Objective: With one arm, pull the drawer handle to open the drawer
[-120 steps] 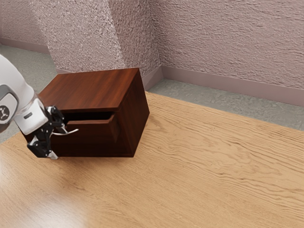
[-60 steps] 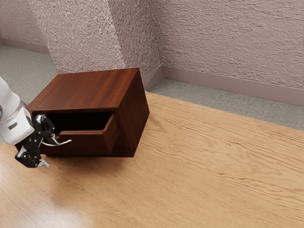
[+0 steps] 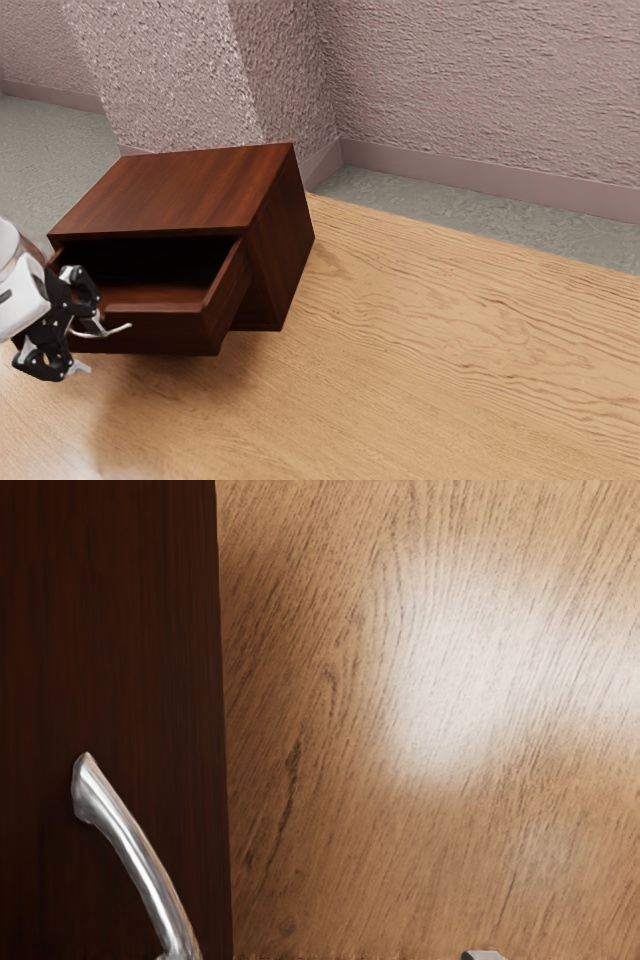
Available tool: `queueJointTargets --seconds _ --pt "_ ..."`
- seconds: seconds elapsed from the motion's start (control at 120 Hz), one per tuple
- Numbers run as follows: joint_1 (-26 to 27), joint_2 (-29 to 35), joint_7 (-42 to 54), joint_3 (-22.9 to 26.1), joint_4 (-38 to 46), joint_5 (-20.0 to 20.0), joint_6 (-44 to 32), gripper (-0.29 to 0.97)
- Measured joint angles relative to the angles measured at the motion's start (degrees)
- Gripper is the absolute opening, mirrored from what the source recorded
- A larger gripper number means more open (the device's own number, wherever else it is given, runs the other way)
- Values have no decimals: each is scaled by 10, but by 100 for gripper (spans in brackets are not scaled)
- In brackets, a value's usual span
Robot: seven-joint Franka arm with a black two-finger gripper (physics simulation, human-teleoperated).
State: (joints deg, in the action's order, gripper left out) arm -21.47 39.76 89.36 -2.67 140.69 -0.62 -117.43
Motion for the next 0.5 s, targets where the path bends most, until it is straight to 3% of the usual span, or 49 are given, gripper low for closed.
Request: queueJointTargets --seconds 0.158,0.383,0.5 --pt "-5 31 -1 5 10 -1 20 29" --pt "-9 50 -1 22 -14 2 32 46" --pt "-8 45 -3 61 -70 25 43 55"
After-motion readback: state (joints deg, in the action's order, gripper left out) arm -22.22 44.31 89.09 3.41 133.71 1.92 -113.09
